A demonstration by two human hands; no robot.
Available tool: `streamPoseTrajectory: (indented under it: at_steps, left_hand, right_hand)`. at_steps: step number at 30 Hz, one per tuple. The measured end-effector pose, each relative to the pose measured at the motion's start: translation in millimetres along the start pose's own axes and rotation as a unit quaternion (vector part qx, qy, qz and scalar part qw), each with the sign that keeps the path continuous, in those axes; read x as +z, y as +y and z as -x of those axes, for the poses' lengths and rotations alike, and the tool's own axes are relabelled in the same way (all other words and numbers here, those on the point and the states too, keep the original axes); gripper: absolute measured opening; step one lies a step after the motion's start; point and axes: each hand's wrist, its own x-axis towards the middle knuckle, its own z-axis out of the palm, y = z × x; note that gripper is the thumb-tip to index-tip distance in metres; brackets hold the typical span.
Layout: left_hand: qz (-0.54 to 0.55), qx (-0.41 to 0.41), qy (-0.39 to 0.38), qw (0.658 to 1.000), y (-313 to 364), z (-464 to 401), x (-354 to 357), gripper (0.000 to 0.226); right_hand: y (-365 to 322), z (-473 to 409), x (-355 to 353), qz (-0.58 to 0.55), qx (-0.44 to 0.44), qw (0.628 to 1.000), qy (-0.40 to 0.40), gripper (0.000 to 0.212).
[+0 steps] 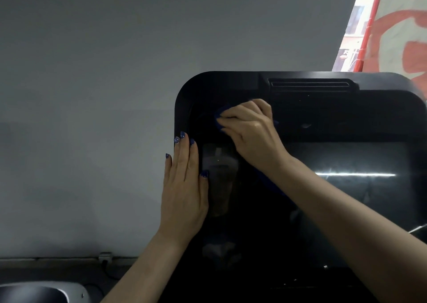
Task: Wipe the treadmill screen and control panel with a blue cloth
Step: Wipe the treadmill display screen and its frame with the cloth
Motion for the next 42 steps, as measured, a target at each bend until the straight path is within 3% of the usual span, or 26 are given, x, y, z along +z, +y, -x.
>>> streamPoseTrajectory:
  at_steps: [3,9,14,20,24,28,33,42]
  left_hand:
    - [-0.007,-0.001,-0.004,1.0,0,0,0,0.06]
    - [-0.01,-0.008,-0.005,1.0,1,-1,1,0.059]
    - [-0.014,-0.006,-0.007,1.0,1,-1,0,0.061]
    - [-0.01,-0.013,-0.007,1.0,3,-1,2,0.06]
    - [-0.013,-0.009,-0.008,1.0,3,-1,0,0.06]
    - [-0.006,-0.01,-0.005,1.0,4,-1,0,0.061]
    - [-0.01,-0.004,-0.012,1.0,2,0,-2,0.061]
    - [-0.029,-0.002,-0.016,0.999,-2,-1,2,0.059]
  right_hand:
    - [15,6,-12,0.009,-0.015,1.0,-0.016,0.019]
    - [12,8,-11,-0.003,0.057,0.998,0.033,0.017]
    - [15,16,-18,-0.018,0.0,1.0,-0.008,0.021]
    - [11,12,-14,-0.001,0.077,0.997,0.03,0.02]
    - [6,6,-10,-0.011,0.04,0.999,-0.02,0.021]
    - [6,-3,-6,-0.017,0.055,0.998,0.009,0.019]
    - [-5,-21,8,-0.028,-0.001,0.999,-0.033,0.027]
    - [30,13,-25,0.012,0.072,0.997,0.022,0.007]
